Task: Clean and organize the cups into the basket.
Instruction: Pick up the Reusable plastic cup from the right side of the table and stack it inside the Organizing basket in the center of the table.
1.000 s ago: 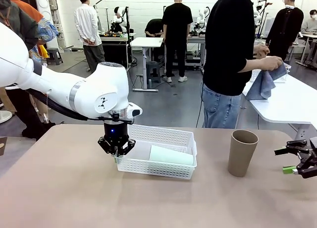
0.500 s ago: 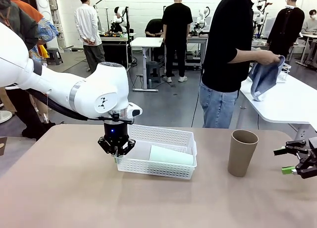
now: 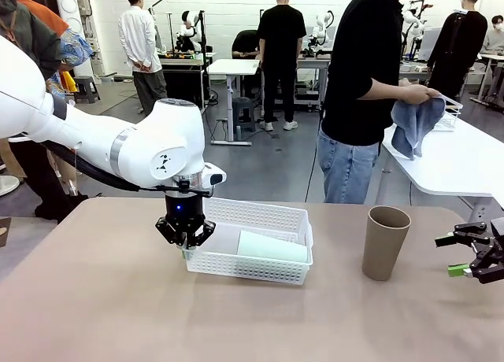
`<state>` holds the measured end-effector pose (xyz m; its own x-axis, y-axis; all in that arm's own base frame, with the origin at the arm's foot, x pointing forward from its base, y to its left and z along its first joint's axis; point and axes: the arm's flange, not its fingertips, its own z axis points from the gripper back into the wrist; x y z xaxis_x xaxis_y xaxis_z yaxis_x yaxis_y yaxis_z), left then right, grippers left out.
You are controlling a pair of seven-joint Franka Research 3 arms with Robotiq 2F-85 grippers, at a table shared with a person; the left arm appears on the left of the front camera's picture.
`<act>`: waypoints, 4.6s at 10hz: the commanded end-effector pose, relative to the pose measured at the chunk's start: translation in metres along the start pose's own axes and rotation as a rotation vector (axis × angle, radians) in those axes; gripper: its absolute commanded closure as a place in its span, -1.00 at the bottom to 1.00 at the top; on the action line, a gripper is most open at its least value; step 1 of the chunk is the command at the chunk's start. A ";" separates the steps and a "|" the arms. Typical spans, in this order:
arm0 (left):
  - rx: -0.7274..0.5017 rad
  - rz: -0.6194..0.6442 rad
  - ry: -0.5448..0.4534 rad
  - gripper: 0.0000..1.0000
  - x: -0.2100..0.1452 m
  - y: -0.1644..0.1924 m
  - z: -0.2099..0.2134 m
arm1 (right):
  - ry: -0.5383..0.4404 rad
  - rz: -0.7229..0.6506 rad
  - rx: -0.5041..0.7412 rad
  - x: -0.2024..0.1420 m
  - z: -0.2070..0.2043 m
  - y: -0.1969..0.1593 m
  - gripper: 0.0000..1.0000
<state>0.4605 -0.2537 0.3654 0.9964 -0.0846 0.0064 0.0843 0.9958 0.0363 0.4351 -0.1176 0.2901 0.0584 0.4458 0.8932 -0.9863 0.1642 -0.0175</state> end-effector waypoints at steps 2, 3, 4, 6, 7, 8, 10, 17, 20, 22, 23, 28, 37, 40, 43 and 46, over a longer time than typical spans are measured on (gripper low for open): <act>-0.001 -0.001 0.000 0.90 0.000 0.000 0.001 | 0.014 -0.010 -0.003 -0.006 -0.034 -0.009 -1.00; -0.001 -0.001 0.000 0.90 0.000 0.000 0.001 | -0.005 -0.032 -0.002 -0.010 -0.041 -0.015 -1.00; -0.001 -0.001 0.000 0.90 0.000 0.000 0.001 | -0.021 -0.044 -0.009 -0.012 -0.049 -0.019 -1.00; -0.001 -0.001 0.000 0.90 0.000 0.000 0.001 | -0.031 -0.049 -0.011 -0.017 -0.067 -0.026 -1.00; -0.001 -0.001 0.000 0.90 0.000 0.000 0.001 | -0.031 -0.055 -0.004 -0.018 -0.078 -0.029 -1.00; -0.001 -0.001 0.000 0.90 0.000 0.000 0.001 | -0.032 -0.053 0.008 -0.019 -0.087 -0.030 -1.00; -0.001 -0.001 0.000 0.90 0.000 0.000 0.001 | -0.045 -0.054 0.035 -0.018 -0.102 -0.030 -1.00; -0.001 -0.001 0.000 0.90 0.000 0.000 0.001 | -0.068 -0.044 0.077 -0.012 -0.134 -0.028 -1.00; -0.001 -0.001 0.000 0.90 0.000 0.000 0.001 | -0.085 -0.039 0.081 -0.008 -0.148 -0.030 -1.00; -0.001 -0.001 0.000 0.90 0.000 0.000 0.001 | -0.106 -0.026 0.069 -0.004 -0.151 -0.031 -1.00; -0.001 -0.001 0.000 0.90 0.000 0.000 0.001 | -0.119 -0.019 0.070 -0.003 -0.152 -0.031 -1.00; -0.001 -0.001 0.000 0.90 0.000 0.000 0.001 | -0.151 0.006 0.065 -0.003 -0.148 -0.029 1.00; -0.001 -0.001 0.000 0.90 0.000 0.000 0.001 | -0.111 -0.011 0.042 0.157 -0.100 0.064 -0.22; -0.001 -0.001 0.000 0.90 0.000 0.000 0.001 | -0.117 0.006 0.045 0.164 -0.095 0.059 -0.22; -0.001 -0.001 0.000 0.90 0.000 0.000 0.001 | -0.117 0.006 0.045 0.164 -0.095 0.059 -0.22; -0.001 -0.001 0.000 0.90 0.000 0.000 0.001 | -0.063 0.059 0.059 0.183 -0.108 0.061 -0.57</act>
<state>0.4607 -0.2537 0.3652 0.9964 -0.0844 0.0061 0.0841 0.9958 0.0362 0.3987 0.0543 0.3949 0.0299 0.3598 0.9325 -0.9929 0.1179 -0.0137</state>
